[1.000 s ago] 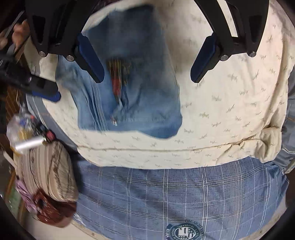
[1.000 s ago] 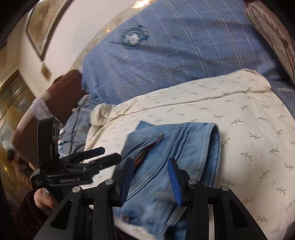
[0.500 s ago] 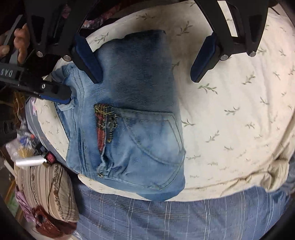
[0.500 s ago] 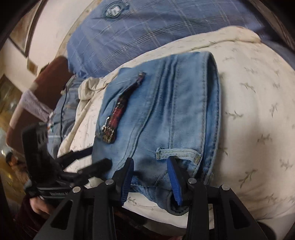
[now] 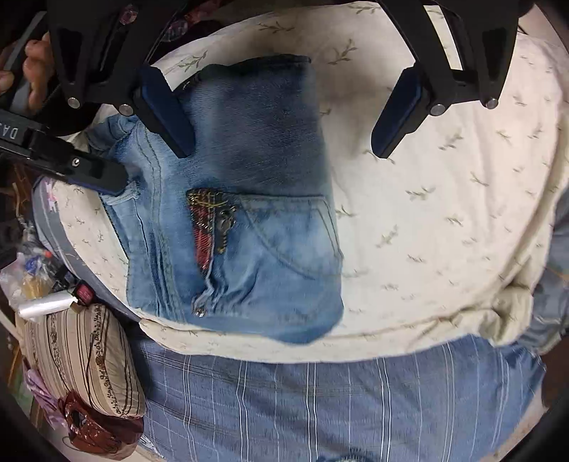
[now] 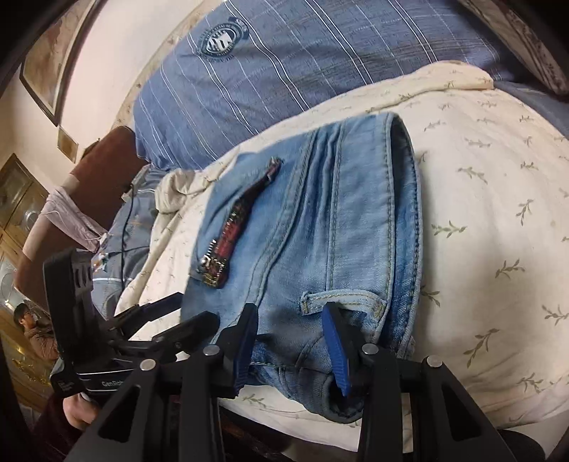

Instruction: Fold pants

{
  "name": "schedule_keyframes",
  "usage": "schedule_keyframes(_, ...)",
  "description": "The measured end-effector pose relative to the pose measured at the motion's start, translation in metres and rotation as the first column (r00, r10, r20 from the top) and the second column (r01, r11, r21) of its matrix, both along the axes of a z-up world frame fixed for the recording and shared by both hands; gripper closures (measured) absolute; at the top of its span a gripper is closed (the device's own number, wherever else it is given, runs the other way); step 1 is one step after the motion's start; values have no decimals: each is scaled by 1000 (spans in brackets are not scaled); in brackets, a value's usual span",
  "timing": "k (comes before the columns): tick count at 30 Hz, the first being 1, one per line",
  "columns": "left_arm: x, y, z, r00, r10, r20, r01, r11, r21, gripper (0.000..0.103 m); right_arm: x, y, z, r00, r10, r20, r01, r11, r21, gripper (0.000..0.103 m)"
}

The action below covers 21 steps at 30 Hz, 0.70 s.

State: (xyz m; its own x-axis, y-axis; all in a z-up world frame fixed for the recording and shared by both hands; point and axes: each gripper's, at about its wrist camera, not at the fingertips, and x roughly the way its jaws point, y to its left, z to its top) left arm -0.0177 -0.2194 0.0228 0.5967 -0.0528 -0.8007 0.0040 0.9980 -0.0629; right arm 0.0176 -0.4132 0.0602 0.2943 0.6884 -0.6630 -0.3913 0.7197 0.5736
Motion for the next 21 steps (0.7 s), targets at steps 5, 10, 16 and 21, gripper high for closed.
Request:
schedule_keyframes(5,-2,-3,14,999,15,46,-18,998,64,3,-3,-1,26,997,-4,83,7,999,-38,61)
schedule_keyframes(10,3,2,27,996,33,83,-39,997,73,3,10,1,36,995,-29,100,34,998,-50,61)
schedule_keyframes(16,12,3,33,994,41,101,-50,995,84,3,28,7,34,995,-46,88,51,997,-51,61)
schedule_keyframes(21,20,3,23,996,41,74,-48,994,97,3,36,18,19,999,-29,39,33,995,-91,61)
